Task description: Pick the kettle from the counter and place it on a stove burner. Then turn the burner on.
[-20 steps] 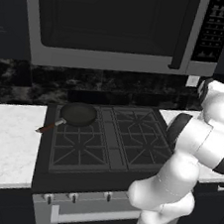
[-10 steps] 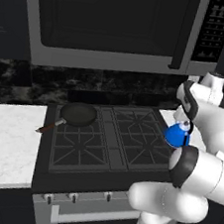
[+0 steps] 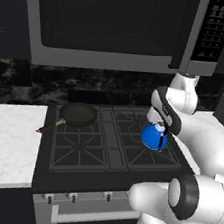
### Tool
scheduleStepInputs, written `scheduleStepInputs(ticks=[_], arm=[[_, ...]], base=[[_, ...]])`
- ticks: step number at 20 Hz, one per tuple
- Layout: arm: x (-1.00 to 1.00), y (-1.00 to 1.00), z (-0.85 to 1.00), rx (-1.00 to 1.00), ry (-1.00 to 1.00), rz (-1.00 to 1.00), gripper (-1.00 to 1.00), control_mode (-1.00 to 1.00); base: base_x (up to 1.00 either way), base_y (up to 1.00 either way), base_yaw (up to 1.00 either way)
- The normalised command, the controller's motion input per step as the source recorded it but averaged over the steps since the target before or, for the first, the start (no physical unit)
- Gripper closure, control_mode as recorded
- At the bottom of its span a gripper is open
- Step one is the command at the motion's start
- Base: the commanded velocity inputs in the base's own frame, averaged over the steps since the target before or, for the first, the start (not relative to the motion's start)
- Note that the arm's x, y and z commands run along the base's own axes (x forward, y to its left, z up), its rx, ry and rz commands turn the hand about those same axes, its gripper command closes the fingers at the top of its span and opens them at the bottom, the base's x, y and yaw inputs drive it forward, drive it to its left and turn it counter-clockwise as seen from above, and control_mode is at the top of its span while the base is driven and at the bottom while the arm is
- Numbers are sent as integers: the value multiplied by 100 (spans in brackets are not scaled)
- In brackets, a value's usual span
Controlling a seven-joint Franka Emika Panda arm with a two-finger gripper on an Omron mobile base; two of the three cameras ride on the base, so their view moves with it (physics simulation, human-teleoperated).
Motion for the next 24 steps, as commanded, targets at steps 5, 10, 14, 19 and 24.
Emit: scheduleStepInputs(ticks=[5, 10, 14, 19, 24], arm=[[0, 100, 0, -1, 0, 0, 100, -100], [2, 100, 0, 0, 0, 1, 100, -100], [4, 100, 0, -1, 0, 4, 100, -100], [9, 100, 0, -1, 0, 6, 100, -100], [13, 61, -18, -2, 3, 0, 100, -100]], base=[[0, 0, 0], [0, 0, 0], [0, 0, 0], [0, 0, 0], [0, 0, 0]])
